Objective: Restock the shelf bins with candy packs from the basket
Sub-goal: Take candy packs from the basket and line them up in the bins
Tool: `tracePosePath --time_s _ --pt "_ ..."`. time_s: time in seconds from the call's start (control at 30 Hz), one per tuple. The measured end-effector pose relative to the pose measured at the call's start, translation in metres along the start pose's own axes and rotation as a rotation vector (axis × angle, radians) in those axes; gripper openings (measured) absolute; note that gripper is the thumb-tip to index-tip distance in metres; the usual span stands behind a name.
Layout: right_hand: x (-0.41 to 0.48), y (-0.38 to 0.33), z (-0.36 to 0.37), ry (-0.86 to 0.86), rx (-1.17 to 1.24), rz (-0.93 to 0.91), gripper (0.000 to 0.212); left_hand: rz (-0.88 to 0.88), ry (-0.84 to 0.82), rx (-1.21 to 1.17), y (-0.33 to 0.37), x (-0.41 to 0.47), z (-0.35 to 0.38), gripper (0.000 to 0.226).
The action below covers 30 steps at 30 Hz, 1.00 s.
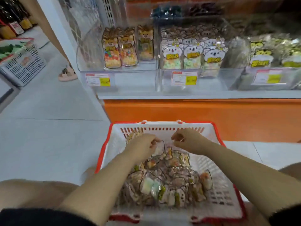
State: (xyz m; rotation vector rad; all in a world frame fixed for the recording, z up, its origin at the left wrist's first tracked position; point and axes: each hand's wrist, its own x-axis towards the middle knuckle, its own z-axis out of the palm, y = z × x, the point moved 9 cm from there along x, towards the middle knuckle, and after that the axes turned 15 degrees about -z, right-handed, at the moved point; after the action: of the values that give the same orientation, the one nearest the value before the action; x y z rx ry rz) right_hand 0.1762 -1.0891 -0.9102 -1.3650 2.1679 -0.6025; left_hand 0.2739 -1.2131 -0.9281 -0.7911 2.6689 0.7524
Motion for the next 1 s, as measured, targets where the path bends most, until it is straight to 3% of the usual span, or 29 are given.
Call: tracePosePath --time_s 0.13,0.3,0.47,0.57,0.67,0.8,0.93,1.0 --pt "-0.036 0.079 0.065 -0.276 0.027 0.231 0.033 -0.023 -0.211 0.197 -0.021 -0.005 0.075 0.028" --pt "-0.069 0.139 0.134 -0.426 -0.019 0.403 0.049 0.026 -0.408 0.516 -0.038 -0.012 0.139 0.058" --pt "-0.062 0.166 0.154 -0.238 -0.064 0.442 0.071 0.051 -0.495 0.594 -0.038 -0.013 0.183 0.067" --pt "-0.039 0.181 0.150 -0.031 0.142 0.519 0.077 0.052 -0.455 0.573 -0.039 -0.009 0.186 0.064" --pt "-0.025 0.201 0.149 0.089 0.406 0.733 0.091 0.048 -0.457 0.536 -0.040 -0.007 0.183 0.058" --pt "-0.020 0.210 0.166 0.161 0.634 0.915 0.095 0.051 -0.459 0.513 -0.041 -0.008 0.182 0.053" --pt "-0.024 0.224 0.179 0.187 0.683 0.984 0.108 0.046 -0.468 0.500 -0.043 -0.008 0.184 0.053" --pt "-0.021 0.225 0.178 0.140 0.631 0.946 0.102 0.045 -0.466 0.493 -0.043 -0.006 0.183 0.054"
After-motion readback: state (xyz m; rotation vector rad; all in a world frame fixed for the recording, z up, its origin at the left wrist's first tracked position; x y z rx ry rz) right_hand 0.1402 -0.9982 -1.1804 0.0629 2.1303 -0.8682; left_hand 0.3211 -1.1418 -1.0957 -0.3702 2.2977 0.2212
